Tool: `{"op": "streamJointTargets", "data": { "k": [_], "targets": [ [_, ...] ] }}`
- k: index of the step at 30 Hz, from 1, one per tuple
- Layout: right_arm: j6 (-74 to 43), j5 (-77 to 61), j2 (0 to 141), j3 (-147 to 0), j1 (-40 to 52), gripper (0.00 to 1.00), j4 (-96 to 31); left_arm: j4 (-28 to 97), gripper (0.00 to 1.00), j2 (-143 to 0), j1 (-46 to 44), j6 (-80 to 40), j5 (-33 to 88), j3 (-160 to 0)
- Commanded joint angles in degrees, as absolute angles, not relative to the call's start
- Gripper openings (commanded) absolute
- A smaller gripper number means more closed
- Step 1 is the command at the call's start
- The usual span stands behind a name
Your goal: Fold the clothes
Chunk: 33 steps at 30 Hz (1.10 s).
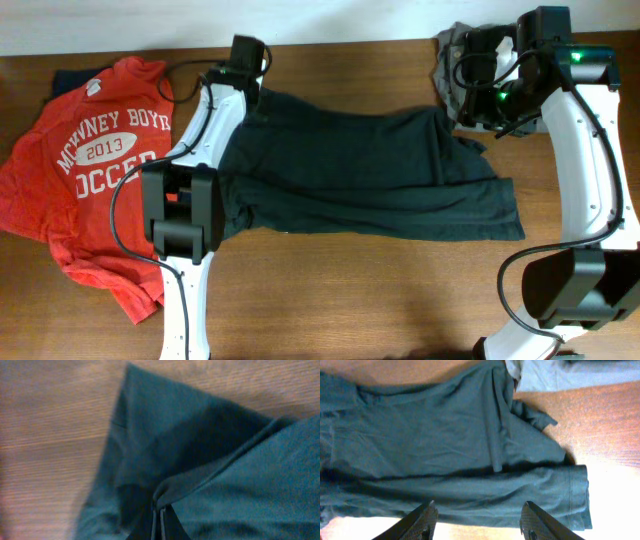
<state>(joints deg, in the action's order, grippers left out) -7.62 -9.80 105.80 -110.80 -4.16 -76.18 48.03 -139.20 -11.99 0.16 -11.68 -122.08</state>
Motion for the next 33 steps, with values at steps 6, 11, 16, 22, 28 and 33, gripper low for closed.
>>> {"op": "streamJointTargets", "data": {
  "k": [6, 11, 16, 22, 28, 33],
  "targets": [
    [-7.97, -9.91, 108.38, -111.90, -0.97, 0.59, -72.29, 64.88, 0.01, -134.13, -12.01, -0.40, -12.86, -132.40],
    [-8.01, -9.93, 113.84, -111.90, -0.36, 0.59, -65.82, 71.81, 0.01, -133.03, -12.01, -0.43, -12.67, -132.86],
    [-9.39, -9.87, 120.25, -111.90, -0.38, 0.59, -57.08, 72.97, 0.01, -133.03, -11.99, -0.40, -12.71, -132.86],
    [-10.61, -4.54, 126.74, -111.90, -0.45, 0.59, -52.51, 75.88, 0.01, -133.03, -10.59, -1.41, -12.97, -132.86],
    [-10.63, -1.21, 128.09, -111.87, -0.75, 0.59, -50.28, 76.42, 0.01, -133.03, -8.03, -1.89, -12.91, -132.86],
    [-11.09, -1.26, 129.60, -111.87, -1.50, 0.59, -49.52, 76.47, 0.01, -133.03, -6.81, -1.89, -12.95, -132.86]
  ]
}}
